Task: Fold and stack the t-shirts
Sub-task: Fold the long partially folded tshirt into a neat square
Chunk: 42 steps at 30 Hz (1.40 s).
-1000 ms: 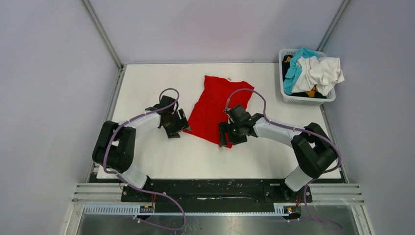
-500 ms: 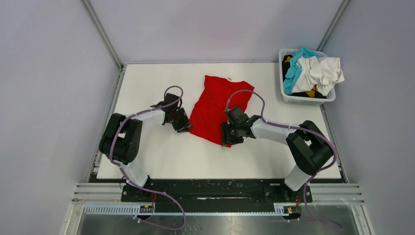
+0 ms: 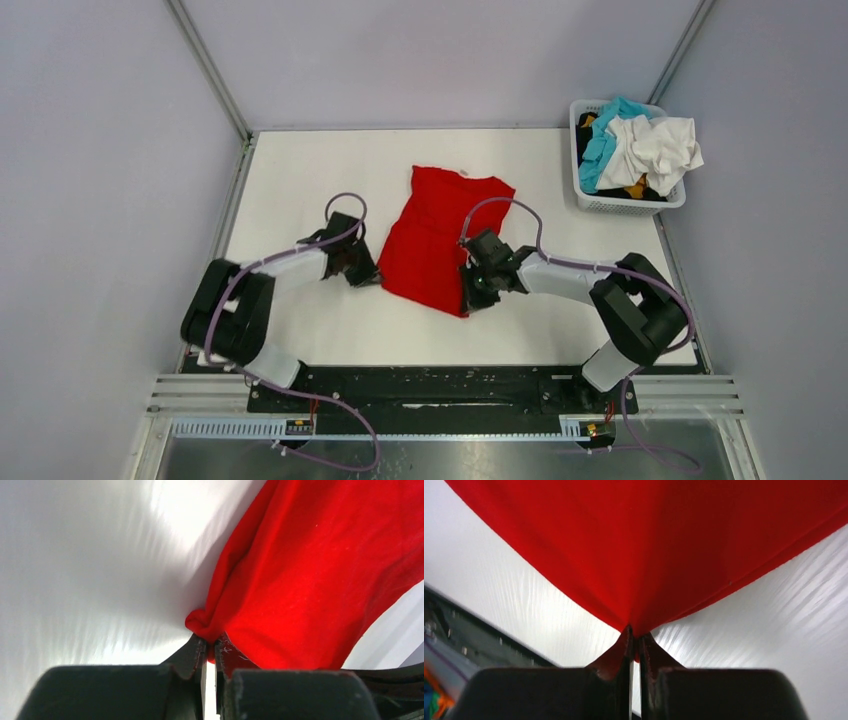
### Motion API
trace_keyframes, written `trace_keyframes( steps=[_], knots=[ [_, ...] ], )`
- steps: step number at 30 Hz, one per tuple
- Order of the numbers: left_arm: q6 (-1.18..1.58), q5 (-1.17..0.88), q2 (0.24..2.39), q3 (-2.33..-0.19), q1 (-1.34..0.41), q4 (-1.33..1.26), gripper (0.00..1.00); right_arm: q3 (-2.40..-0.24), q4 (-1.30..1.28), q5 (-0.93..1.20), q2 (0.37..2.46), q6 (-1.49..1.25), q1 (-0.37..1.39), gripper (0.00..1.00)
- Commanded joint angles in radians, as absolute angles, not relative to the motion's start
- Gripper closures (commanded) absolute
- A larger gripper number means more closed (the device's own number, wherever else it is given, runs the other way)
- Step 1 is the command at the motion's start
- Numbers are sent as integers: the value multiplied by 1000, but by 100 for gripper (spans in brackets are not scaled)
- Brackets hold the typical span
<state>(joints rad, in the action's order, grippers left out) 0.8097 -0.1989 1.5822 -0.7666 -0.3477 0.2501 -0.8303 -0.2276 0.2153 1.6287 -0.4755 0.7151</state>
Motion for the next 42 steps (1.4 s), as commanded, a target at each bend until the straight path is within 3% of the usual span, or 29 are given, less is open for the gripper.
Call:
trace_keyframes(
  steps=[1,7,11,14,23,31,42],
  knots=[
    [816,-97,1415,-621,-381,387,100,-753,-351,412,1511,-457,767,95],
    [865,-5,1040,-594,-521,614,100,-747,-522,675,1310,-414,821,95],
    [802,-42,835,-675,-533,653,100,-764,-589,711,1174,-426,818,94],
    [784,-50,806,-750,-538,630,100,-794,-619,704,1113,-432,790,93],
    [714,33,1038,-993,-537,521,100,-778,-631,768,1051,-413,497,91],
    [671,108,1355,-1233,-525,506,100,-848,-609,718,1174,-368,286,91],
    [607,60,1743,-1523,-480,522,100,-945,-572,668,1402,-358,158,90]
  ],
)
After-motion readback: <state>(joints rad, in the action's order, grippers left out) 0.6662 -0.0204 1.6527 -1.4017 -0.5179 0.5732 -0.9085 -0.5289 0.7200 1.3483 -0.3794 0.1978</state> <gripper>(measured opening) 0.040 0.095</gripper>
